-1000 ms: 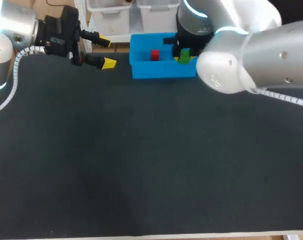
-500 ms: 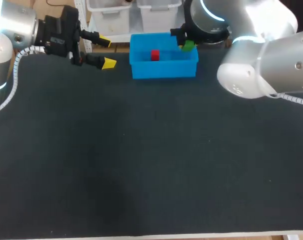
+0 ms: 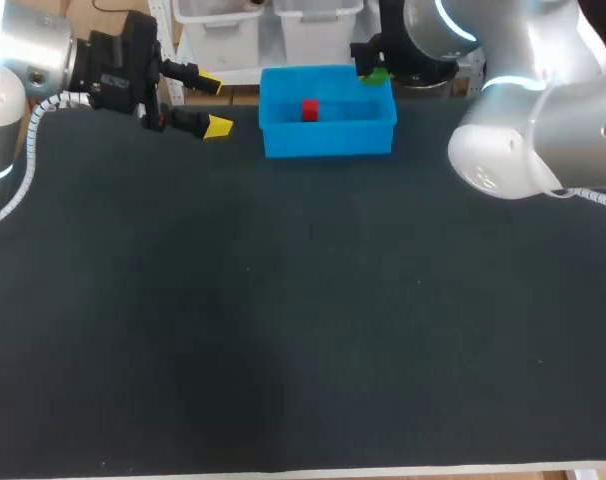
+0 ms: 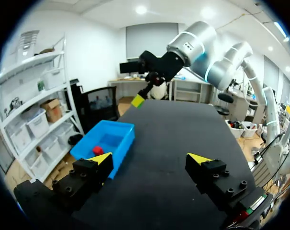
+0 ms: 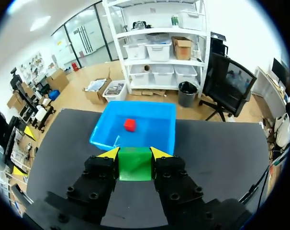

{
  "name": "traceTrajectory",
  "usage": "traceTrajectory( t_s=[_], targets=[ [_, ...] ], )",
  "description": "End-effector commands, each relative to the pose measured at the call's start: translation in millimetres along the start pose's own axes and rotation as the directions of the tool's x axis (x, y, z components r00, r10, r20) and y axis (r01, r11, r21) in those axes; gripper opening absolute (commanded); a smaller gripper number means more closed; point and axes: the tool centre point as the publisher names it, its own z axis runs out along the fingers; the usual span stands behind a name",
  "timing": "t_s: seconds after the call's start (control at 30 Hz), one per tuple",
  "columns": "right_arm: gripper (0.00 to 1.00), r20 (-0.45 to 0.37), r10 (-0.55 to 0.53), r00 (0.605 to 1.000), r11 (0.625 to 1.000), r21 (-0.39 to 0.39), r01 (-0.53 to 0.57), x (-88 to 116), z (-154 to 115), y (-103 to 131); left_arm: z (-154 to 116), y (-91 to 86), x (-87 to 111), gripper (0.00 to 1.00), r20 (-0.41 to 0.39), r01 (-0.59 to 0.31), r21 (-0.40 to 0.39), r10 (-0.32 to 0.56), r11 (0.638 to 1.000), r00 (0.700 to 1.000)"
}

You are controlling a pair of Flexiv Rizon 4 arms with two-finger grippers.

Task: Use the left arm to pick the red cube and place it into the blue plastic box first, then use the right arm to grasp the green cube and put it into the same blue plastic box after the first action is fully finished.

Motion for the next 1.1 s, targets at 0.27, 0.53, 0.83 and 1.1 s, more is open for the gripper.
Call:
traceTrajectory(
  t_s=[0.27, 0.53, 0.83, 1.1],
  targets=[
    [0.00, 0.010, -0.004, 1.000, 0.992, -0.130, 0.005, -21.5, 20.3, 0.8, 0.3, -0.4, 1.4, 1.00, 0.005, -0.004, -0.002, 0.004, 1.000, 1.000],
    [0.00, 0.027, -0.025, 0.999, 0.980, -0.197, 0.030, -33.1, 42.5, -0.3, 0.3, -0.4, 1.4, 1.00, 0.005, -0.004, -0.002, 0.004, 1.000, 1.000],
    [0.00, 0.043, -0.013, 0.999, 0.965, -0.259, 0.024, -46.3, 64.8, -11.5, 0.3, -0.4, 1.4, 1.00, 0.005, -0.004, -0.002, 0.004, 1.000, 1.000],
    [0.00, 0.044, -0.022, 0.999, 0.958, -0.286, 0.033, -58.6, 82.7, -20.3, 0.3, -0.4, 1.4, 1.00, 0.005, -0.004, -0.002, 0.004, 1.000, 1.000]
  ],
)
